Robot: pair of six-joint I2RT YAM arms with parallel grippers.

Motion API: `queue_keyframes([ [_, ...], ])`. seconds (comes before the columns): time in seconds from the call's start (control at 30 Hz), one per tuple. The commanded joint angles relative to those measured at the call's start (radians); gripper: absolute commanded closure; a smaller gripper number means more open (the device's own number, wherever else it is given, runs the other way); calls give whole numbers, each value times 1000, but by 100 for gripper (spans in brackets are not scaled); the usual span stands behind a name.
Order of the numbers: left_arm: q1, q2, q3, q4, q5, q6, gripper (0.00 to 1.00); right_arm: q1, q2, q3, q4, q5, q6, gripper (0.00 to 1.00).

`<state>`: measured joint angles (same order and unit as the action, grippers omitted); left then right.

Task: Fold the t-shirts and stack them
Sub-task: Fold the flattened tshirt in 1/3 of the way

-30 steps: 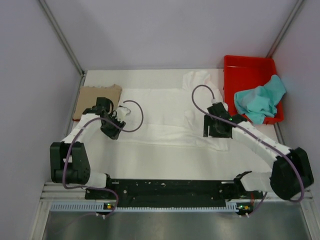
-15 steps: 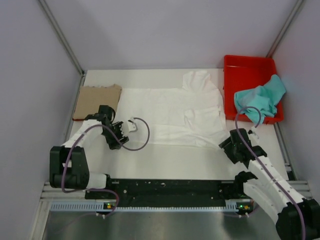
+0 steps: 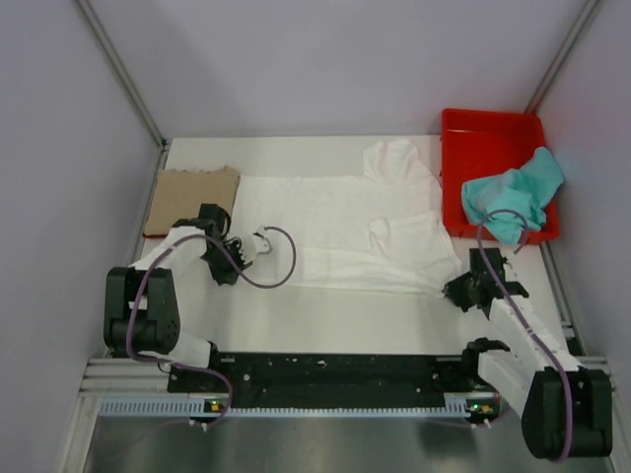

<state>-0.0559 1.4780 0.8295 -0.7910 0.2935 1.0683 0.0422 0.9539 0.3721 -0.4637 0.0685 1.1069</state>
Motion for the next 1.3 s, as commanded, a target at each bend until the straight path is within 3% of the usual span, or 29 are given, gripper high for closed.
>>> queue_keyframes([
  [0.0,-1,5,117,-172,75,-102,100,-39,-141,45,-214,-26,-39,100],
  [0.17,-4,-129,16,-241,44,-91,100,-39,-274,197,-553,-22,-59,100],
  [0.3,-45,-267,-64,-231,52,-71,100,-38,-346,150,-619,-64,-12,100],
  [0.43,-130,-332,-98,-137,-31,-39,60,-38,-278,116,-543,-122,-15,100],
  [0.5,-139,-329,-76,-125,-34,5,48,-36,-241,142,-540,-105,-53,100],
  [0.6,-139,-312,-87,-70,-91,105,38,-38,-219,180,-543,-73,-105,100],
  [0.73,-139,-262,-87,-34,-94,261,37,-38,-189,214,-532,-49,-124,100],
  [0.9,-136,-177,-75,-53,-71,419,37,-38,-178,225,-530,-44,-150,100],
  [1.13,-111,-55,-62,12,-132,424,41,-38,-182,232,-532,-41,-170,100],
  [1.17,-111,-58,-73,16,-131,418,47,-39,-190,235,-535,-35,-171,100],
  [1.27,-111,-100,-111,1,-134,386,92,-38,-201,237,-552,-33,-173,100],
])
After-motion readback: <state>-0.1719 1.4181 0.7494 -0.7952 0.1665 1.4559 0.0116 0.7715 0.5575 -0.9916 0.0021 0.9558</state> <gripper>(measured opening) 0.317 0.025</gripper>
